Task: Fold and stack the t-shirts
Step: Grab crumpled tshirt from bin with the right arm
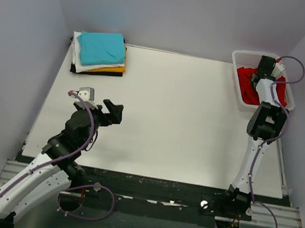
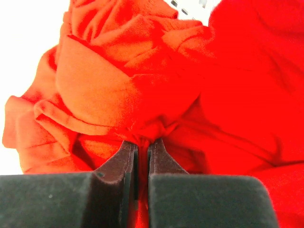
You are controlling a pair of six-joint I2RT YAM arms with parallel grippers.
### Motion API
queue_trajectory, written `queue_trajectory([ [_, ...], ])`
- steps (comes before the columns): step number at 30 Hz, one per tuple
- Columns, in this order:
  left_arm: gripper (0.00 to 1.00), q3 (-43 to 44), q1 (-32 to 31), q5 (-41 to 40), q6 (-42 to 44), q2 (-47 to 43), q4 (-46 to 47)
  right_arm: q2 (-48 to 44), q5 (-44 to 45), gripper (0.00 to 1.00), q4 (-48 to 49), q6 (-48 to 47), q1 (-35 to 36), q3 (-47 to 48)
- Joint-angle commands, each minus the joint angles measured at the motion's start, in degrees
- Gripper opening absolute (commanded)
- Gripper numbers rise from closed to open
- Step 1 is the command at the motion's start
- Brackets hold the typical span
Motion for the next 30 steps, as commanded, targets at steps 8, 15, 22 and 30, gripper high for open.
queue_trajectory([
  [8, 0.99, -1.5, 0.4, -0.1, 0.8, -0.9, 1.5, -14.0, -14.4, 0.01, 10.4, 5.8, 0.4, -8.3],
  [15, 0.99, -1.6, 0.4, 1.2, 1.0, -1.7, 1.7, -29.5, -14.4, 0.01, 26.8, 4.1, 4.5, -24.3],
  [22, 0.99, -1.7, 0.4, 1.8, 0.7, -2.6, 1.5, -41.1, -15.2, 0.01, 24.0, -0.4, 12.0, -20.3],
  [30, 0.99, -2.1, 0.5, 2.0, -1.3, -4.6, 0.1, -44.6, -39.2, 0.01, 6.3, -2.2, 23.2, -9.6],
])
